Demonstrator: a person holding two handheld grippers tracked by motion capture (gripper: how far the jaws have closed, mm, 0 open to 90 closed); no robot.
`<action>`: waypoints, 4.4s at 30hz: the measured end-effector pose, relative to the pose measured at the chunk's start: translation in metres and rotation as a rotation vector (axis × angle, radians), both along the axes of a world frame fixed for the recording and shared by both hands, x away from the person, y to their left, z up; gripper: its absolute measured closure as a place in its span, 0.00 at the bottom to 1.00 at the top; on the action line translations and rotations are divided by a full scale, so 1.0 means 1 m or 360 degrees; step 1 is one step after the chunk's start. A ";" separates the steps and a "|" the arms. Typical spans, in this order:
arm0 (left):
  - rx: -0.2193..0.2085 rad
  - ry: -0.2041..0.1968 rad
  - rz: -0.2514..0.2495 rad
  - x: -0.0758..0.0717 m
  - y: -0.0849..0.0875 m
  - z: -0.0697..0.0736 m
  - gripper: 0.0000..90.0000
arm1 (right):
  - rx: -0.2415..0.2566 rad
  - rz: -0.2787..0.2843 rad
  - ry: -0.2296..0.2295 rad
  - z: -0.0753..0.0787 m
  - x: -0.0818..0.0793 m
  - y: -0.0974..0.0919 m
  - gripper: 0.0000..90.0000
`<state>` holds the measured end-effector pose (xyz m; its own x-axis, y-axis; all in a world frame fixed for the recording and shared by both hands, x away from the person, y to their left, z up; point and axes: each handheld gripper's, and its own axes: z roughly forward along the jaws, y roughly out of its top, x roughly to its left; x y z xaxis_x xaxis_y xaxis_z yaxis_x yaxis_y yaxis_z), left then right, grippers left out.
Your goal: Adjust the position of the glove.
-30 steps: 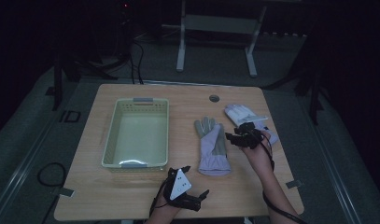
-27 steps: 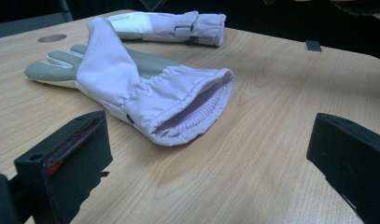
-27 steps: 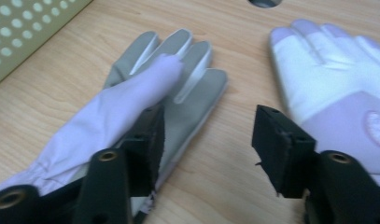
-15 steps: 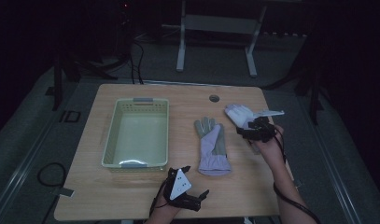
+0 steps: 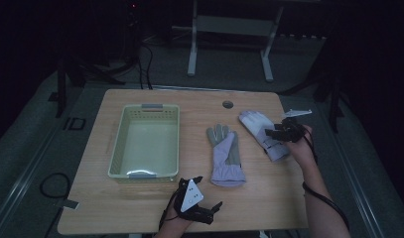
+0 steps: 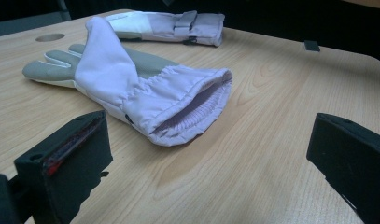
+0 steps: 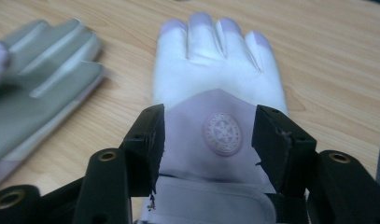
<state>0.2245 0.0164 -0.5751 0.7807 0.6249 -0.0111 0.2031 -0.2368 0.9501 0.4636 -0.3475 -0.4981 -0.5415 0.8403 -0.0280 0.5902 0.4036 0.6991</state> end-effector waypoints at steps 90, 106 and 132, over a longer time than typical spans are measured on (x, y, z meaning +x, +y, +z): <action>0.0020 -0.0010 0.0022 -0.001 -0.001 0.000 0.00 | 0.0142 -0.0588 0.0248 0.004 -0.095 0.012 0.86; 0.0017 -0.0010 0.0019 -0.001 -0.001 0.000 0.00 | 0.0061 -0.0592 0.0320 -0.024 -0.076 0.016 0.79; 0.0018 -0.0012 0.0022 -0.001 -0.001 0.000 0.00 | 0.0259 0.0029 0.0119 0.012 -0.092 -0.020 0.20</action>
<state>0.2236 0.0153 -0.5749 0.7720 0.6357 0.0022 0.1990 -0.2449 0.9489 0.3717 -0.3672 -0.4864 -0.5520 0.8206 0.1484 0.6368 0.2999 0.7103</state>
